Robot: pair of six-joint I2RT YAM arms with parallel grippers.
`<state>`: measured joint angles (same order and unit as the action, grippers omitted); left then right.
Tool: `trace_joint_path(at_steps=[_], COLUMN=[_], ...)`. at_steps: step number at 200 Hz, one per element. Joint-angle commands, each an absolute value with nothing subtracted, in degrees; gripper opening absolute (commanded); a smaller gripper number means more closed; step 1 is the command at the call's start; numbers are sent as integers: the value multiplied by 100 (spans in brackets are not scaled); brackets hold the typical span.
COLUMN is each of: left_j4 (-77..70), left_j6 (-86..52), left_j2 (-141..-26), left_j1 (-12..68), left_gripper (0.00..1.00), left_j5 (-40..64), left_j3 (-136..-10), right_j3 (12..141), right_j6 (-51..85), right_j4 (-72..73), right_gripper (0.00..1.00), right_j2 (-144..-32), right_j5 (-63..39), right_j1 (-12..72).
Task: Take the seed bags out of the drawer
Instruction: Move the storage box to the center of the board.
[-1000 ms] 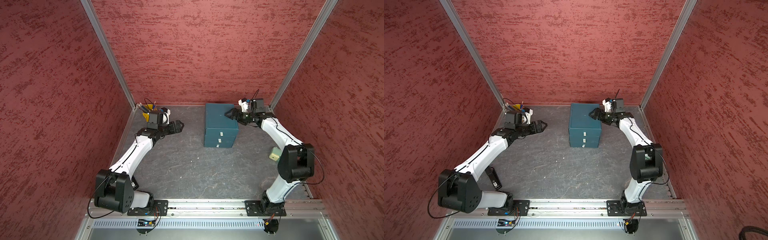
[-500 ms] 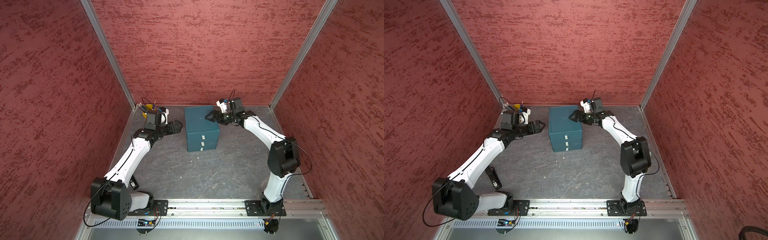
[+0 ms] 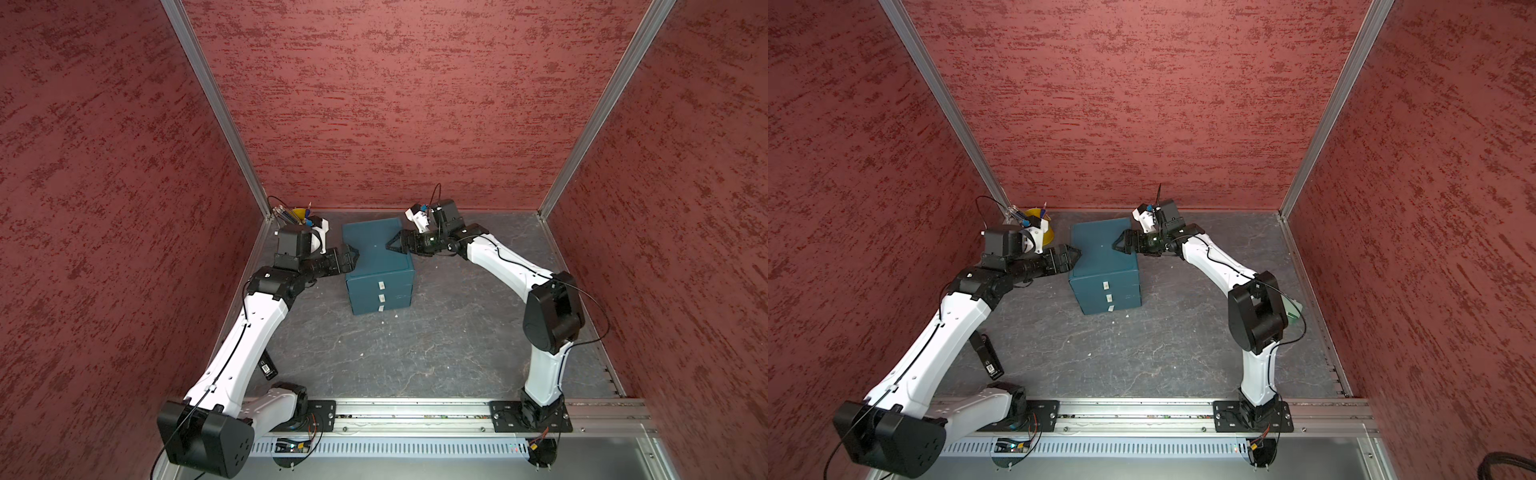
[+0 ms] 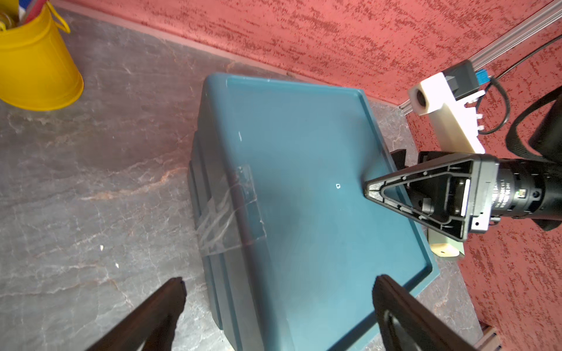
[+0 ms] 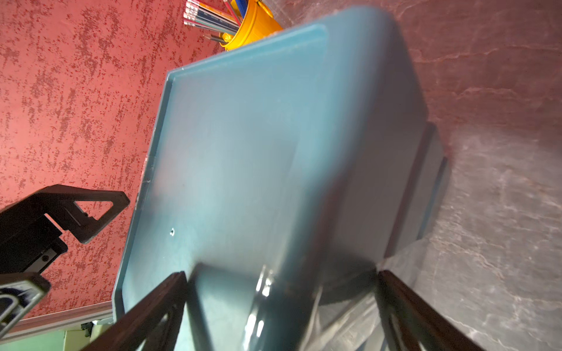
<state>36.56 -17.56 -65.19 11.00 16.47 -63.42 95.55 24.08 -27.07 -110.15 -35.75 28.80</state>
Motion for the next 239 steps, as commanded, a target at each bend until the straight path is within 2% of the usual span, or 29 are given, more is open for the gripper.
trace_joint_path(at_steps=[1, 51, 94, 143, 207, 239], left_j4=[3875, 3679, 3480, 3189, 2770, 2784], left_j6=[-1901, -2136, -2362, -2539, -2715, -2654], left_j2=[-6473, -6651, -6817, -7178, -7496, -7244], left_j1=[1213, 1690, 2221, 2749, 3132, 3001], left_gripper=[100, 100, 100, 100, 100, 100], left_j5=[1740, 1712, 1553, 1428, 1242, 1050], left_j3=[-6234, -6170, -6193, -6298, -6454, -6400], right_j3=[9819, 9466, 8500, 7539, 6010, 5408], right_j6=[2204, 2135, 2473, 2717, 3774, 4342], right_j4=[-3238, -3621, -3422, -3351, -2044, -1212], right_gripper=[99, 99, 99, 99, 99, 93], right_j2=[-10721, -9825, -8883, -8055, -7212, -7102], right_j5=[-3185, -2857, -2736, -2270, -1542, -1245], right_j1=[2875, 2764, 2773, 3188, 3719, 3950])
